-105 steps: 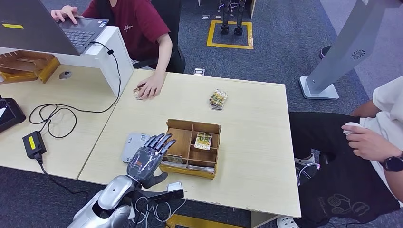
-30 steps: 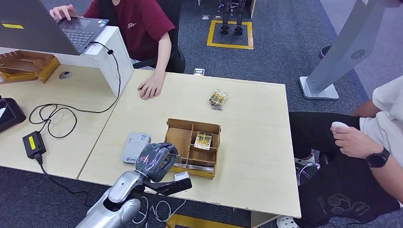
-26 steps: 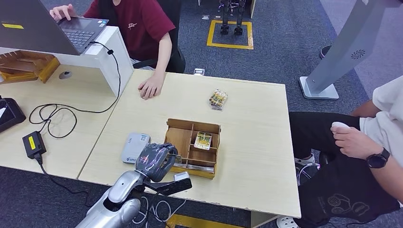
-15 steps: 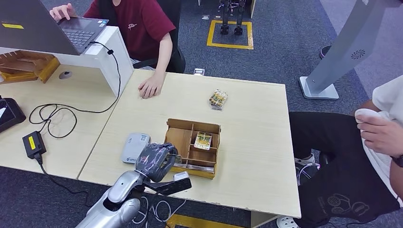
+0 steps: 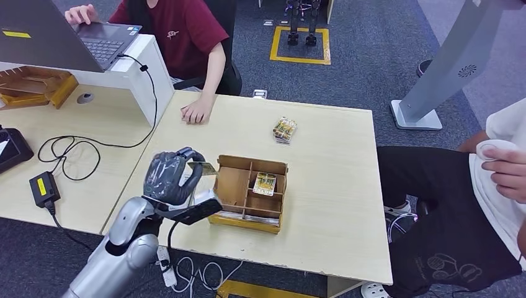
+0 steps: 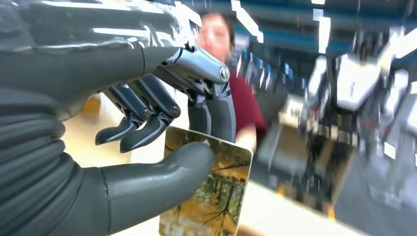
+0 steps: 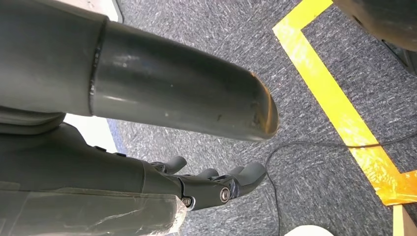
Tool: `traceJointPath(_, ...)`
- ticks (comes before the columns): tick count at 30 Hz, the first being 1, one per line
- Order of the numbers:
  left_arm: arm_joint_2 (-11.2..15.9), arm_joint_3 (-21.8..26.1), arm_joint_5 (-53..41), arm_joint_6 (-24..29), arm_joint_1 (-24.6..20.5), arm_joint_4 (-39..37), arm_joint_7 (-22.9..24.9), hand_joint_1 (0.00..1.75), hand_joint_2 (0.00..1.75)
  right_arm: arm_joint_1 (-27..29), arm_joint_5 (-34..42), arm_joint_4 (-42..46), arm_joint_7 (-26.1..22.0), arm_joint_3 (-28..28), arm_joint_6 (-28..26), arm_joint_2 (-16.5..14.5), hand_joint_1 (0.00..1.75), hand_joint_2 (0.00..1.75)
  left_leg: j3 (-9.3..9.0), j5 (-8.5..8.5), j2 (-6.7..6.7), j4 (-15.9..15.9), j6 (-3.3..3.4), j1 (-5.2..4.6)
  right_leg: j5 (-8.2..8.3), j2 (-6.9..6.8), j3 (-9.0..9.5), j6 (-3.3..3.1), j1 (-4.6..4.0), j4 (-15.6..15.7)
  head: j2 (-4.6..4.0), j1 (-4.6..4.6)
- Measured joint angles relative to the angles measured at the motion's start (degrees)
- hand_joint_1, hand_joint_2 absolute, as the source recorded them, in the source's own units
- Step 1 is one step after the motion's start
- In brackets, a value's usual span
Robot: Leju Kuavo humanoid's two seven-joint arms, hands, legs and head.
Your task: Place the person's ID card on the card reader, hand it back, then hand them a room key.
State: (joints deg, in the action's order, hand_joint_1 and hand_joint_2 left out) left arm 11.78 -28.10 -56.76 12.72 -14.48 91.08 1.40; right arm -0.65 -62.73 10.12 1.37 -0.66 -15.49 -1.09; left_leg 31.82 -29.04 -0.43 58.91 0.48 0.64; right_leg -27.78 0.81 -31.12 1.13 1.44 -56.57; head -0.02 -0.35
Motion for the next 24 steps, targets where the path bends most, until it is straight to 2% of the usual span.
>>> traceJointPath(4, 2.21, 2.74, -0.75, -0.10, -1.43, 3.10, 0.44, 1.75, 1.75, 0.06, 0.07, 0.00, -0.02, 0.19, -0.05, 0.00, 0.00, 0.00, 0.00, 0.00, 0.00, 0.00, 0.00, 0.00, 0.00, 0.00, 0.00, 0.00, 0.00, -0.01, 0.00, 0.01)
traceJointPath(9, 3.27, 3.58, -1.03, -0.09, -1.74, 4.44, 0.47, 1.75, 1.75, 0.05, 0.07, 0.00, -0.02, 0.39, -0.05, 0.00, 0.00, 0.00, 0.01, 0.00, 0.00, 0.00, 0.00, -0.02, 0.00, 0.01, 0.01, 0.00, 0.02, 0.01, 0.00, 0.01)
traceJointPath(24, 3.24, 7.39, -7.69, 3.09, -4.23, 1.74, 6.33, 1.75, 1.75, 0.03, -0.77, 0.00, 0.27, 0.70, -0.19, -0.02, 0.00, 0.00, 0.00, 0.00, 0.01, 0.00, 0.00, -0.02, 0.01, 0.02, -0.01, -0.01, 0.02, 0.01, 0.00, 0.02)
